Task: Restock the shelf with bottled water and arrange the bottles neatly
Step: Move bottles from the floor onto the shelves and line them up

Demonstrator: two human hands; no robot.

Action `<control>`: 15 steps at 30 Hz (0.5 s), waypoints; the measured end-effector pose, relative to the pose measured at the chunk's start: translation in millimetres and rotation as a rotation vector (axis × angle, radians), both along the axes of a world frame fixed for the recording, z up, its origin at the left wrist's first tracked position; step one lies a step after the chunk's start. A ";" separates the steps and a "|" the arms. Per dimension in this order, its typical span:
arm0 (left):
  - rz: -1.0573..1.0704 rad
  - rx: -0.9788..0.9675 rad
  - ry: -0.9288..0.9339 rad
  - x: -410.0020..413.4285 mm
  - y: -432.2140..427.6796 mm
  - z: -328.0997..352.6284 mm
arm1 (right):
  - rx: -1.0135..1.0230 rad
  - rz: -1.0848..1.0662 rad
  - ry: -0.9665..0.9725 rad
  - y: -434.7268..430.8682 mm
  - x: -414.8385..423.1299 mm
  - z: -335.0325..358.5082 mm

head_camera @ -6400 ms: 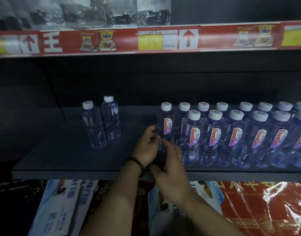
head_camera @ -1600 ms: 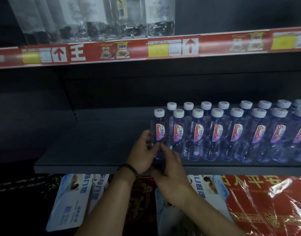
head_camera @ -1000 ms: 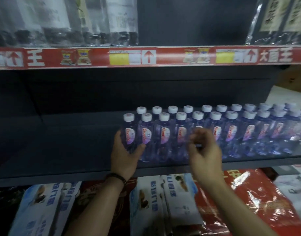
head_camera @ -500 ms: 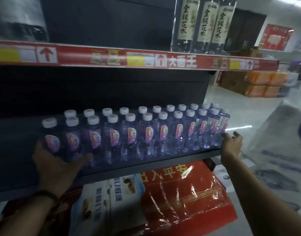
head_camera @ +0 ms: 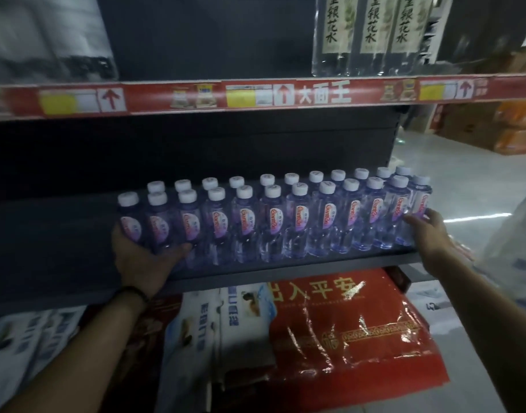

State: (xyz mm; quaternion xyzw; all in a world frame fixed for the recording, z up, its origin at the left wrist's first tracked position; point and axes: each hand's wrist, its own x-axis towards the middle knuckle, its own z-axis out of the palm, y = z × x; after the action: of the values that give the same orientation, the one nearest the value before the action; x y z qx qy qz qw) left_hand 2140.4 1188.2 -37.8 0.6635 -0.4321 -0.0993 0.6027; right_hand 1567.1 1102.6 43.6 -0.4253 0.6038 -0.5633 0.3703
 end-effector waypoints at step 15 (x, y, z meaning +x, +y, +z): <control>-0.024 0.351 -0.417 -74.9 105.2 125.0 | -0.157 0.139 0.699 95.7 152.2 56.9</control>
State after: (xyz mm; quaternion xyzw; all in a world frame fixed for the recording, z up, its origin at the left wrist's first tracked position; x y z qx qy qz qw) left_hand 2065.4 1293.4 87.3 0.7587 -0.5309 -0.0414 0.3752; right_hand 1719.3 1198.3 100.6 -0.6594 0.6185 -0.4022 0.1450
